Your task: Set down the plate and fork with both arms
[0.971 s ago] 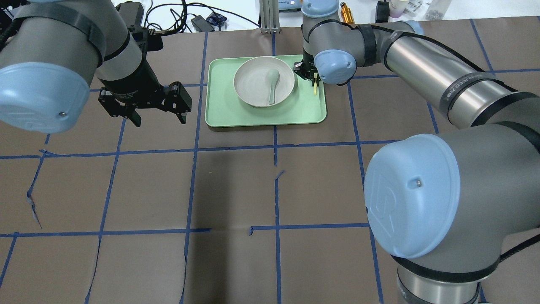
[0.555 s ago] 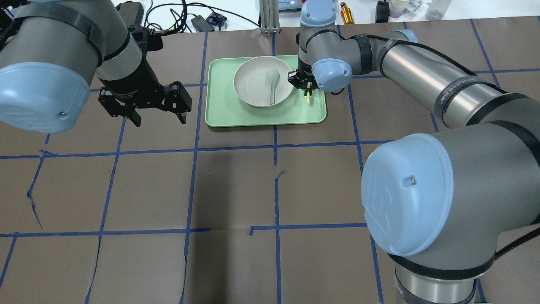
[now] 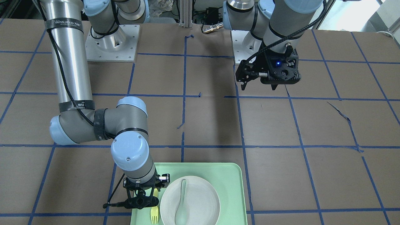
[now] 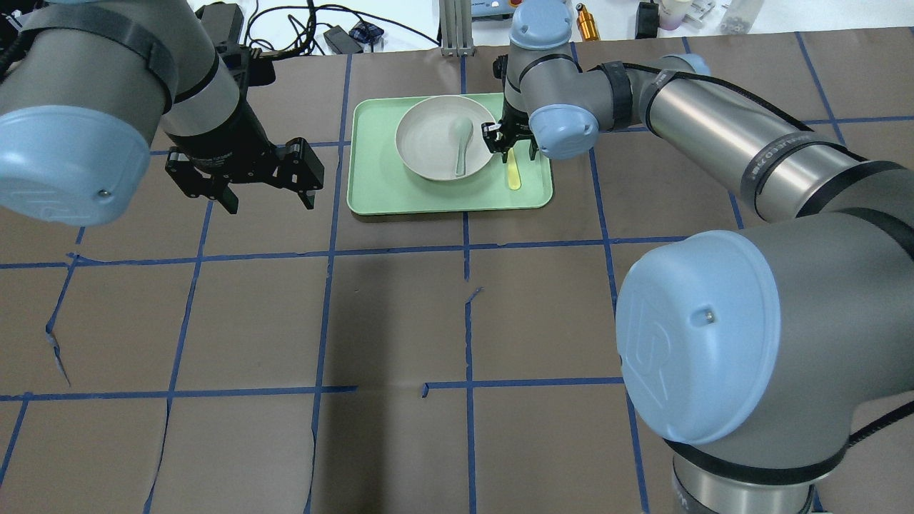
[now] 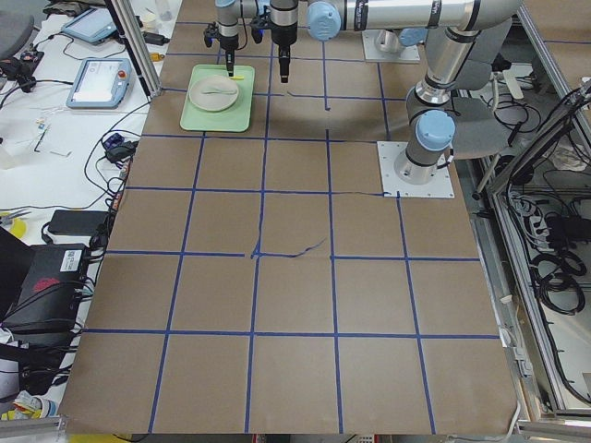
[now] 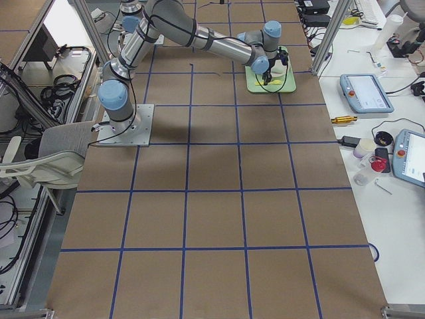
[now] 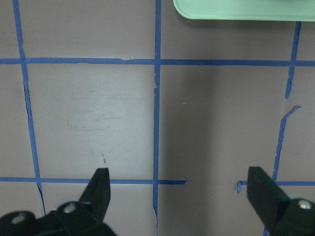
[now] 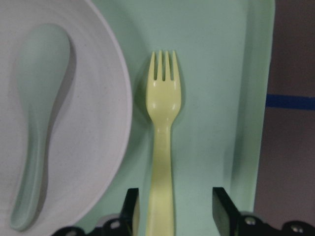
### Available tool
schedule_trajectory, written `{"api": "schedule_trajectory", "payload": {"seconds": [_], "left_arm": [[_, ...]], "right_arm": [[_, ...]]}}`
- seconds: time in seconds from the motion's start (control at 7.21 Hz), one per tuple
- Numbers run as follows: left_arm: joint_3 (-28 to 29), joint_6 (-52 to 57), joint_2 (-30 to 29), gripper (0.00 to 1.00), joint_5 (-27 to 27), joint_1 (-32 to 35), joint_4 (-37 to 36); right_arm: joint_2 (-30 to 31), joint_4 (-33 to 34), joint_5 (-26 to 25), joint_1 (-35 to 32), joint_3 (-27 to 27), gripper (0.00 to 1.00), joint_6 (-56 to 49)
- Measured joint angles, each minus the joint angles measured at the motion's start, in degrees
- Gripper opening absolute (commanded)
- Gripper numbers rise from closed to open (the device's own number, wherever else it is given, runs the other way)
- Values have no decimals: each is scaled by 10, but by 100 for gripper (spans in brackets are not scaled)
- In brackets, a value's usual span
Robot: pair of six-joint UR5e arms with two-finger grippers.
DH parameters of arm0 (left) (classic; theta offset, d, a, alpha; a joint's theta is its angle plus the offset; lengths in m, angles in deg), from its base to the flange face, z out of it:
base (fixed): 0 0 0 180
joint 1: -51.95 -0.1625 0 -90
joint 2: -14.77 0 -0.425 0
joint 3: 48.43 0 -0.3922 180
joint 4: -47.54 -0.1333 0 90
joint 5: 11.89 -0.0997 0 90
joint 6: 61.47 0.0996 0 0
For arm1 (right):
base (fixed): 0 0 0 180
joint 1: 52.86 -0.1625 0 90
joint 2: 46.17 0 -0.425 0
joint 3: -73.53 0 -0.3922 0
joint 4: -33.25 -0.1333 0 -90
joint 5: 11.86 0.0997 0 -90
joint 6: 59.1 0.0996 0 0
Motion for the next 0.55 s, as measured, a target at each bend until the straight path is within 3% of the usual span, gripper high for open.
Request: {"api": "schedule_trajectory", "payload": {"seconds": [0.28,0.55], "left_arm": [[0,0,0,100,0,0,0],[0,-3,2,100,1,0,1]], "right_arm": [[70,-51,-2,10,-6,100,-23],[173,-203,-2,37,-10,100,-24]]}}
